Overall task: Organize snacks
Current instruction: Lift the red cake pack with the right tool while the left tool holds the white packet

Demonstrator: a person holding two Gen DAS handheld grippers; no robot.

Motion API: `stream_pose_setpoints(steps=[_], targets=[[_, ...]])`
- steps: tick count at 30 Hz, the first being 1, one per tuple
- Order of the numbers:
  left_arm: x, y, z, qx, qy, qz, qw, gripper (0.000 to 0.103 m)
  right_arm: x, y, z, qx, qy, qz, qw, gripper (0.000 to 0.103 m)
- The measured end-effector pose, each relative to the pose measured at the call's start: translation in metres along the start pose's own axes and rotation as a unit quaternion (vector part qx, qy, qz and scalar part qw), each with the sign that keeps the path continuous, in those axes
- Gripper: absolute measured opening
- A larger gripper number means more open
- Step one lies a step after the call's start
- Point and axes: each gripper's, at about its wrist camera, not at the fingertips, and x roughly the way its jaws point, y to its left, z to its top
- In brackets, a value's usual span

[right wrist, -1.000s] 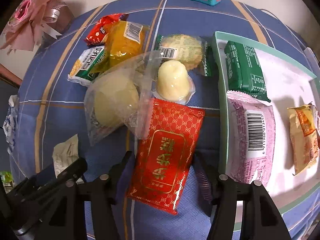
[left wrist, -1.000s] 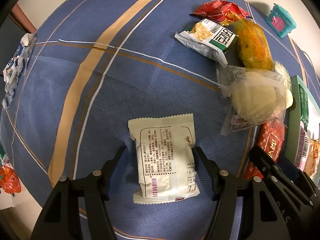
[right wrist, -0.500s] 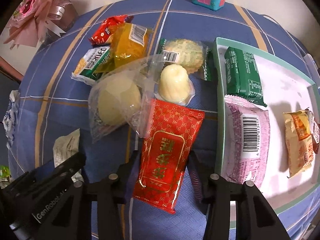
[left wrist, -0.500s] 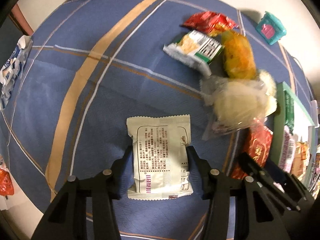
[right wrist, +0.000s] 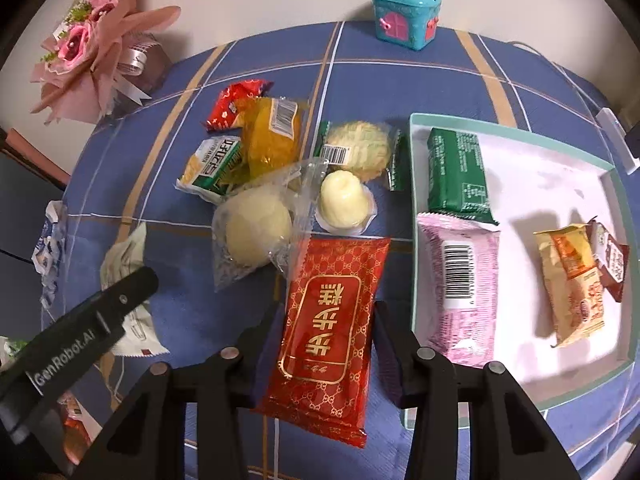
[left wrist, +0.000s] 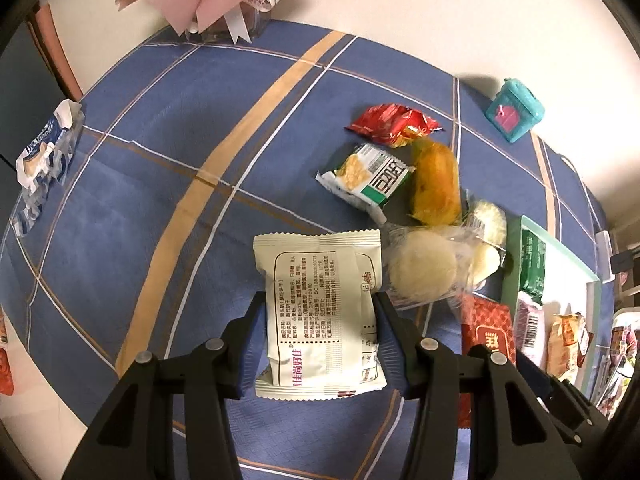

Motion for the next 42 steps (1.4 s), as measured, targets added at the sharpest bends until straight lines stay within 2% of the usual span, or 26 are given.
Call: stream_pose_setpoints(steps=[9,11,16,19,20,22,24,27,34,37,39,42], targets=[[0.016,-0.005,0.002,0.005,0.027,0.006,0.9996,0.054,0.021,-0.001,-0.006,-0.011,0.043,-0.012,0.999,0.045],[0.017,-0.005,0.003,0.004,0.030,0.007,0.9995,0.054,0.021,-0.001,-0.007,-0.014,0.045,-0.016,0.999,0.040],[0.017,-0.006,0.004,0.009,0.034,0.005,0.9994,0.054,0.011,-0.001,-0.006,-0.008,0.033,-0.004,0.999,0.040],[0.018,-0.006,0.005,0.008,0.036,0.004,0.9993,0.054,0.017,-0.004,-0.005,-0.001,0.040,-0.002,0.999,0.042],[0.019,-0.005,0.005,0.007,0.037,0.005,0.9993,0.054,0.020,-0.005,-0.004,0.001,0.045,-0.003,0.999,0.045],[0.021,-0.004,0.006,0.007,0.041,0.005,0.9991,0.054,0.028,-0.003,-0.004,0.006,0.051,-0.003,0.999,0.057],[0.023,-0.003,0.006,0.008,0.046,0.005,0.9989,0.054,0.034,0.000,-0.004,0.005,0.052,-0.002,0.999,0.061],[0.027,-0.004,0.008,0.007,0.050,0.005,0.9987,0.054,0.039,0.006,-0.007,-0.008,0.057,-0.008,0.998,0.061],[0.031,-0.004,0.009,0.006,0.054,0.006,0.9985,0.054,0.053,0.026,-0.016,-0.060,0.063,-0.060,0.994,0.060],[0.031,-0.005,0.009,0.006,0.053,0.006,0.9986,0.054,0.052,0.029,-0.017,-0.062,0.061,-0.062,0.994,0.056],[0.031,-0.005,0.008,0.006,0.052,0.007,0.9986,0.054,0.053,0.033,-0.016,-0.058,0.059,-0.060,0.995,0.049],[0.030,-0.004,0.009,0.003,0.049,0.007,0.9988,0.054,0.049,0.030,-0.014,-0.050,0.057,-0.052,0.996,0.048]])
